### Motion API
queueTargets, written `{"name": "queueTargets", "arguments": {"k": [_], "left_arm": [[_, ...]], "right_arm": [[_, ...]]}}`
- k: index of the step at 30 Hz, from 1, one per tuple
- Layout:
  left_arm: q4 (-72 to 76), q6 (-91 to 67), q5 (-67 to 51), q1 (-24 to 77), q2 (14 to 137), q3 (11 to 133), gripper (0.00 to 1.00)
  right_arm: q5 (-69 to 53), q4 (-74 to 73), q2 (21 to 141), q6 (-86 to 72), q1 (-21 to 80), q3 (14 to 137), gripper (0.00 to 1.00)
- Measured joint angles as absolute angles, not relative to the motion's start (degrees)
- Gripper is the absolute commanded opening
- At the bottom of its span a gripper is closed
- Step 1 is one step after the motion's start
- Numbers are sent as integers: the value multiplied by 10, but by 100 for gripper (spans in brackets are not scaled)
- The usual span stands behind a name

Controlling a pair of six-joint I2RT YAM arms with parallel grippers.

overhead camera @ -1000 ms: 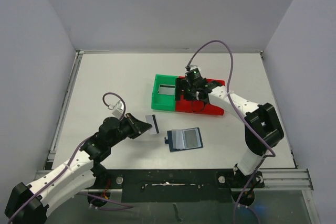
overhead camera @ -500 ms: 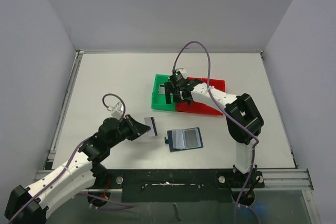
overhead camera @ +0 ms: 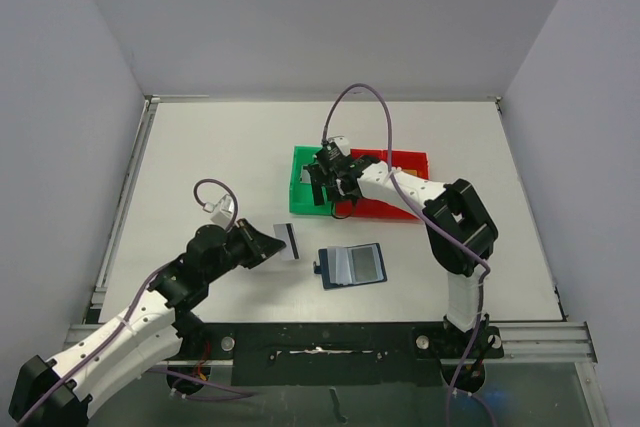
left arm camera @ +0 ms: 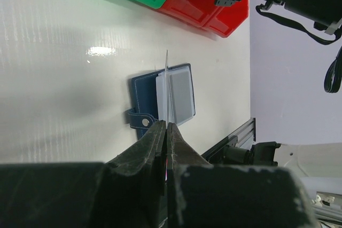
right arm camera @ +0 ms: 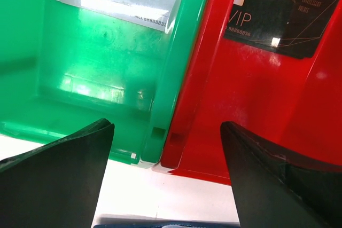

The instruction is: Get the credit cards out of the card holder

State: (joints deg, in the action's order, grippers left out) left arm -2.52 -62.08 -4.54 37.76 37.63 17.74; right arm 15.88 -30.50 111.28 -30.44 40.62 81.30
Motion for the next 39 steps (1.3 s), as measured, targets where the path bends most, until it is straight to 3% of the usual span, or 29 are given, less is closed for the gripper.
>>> {"name": "queueTargets", "arguments": {"k": [12, 20, 29, 39], "left_arm": [[-4, -620, -56, 378, 418, 178, 0], [58, -621, -80, 378, 445, 178, 0], [218, -656, -126, 372, 486, 163, 0], [309, -700, -160, 360, 498, 128, 0]], "right_arm": [[128, -316, 1069, -302, 409, 811, 86], [77, -258, 883, -298, 407, 712, 90], [-154, -86, 700, -368, 273, 467, 86], [-329, 21, 646, -402, 258, 424, 76]]}}
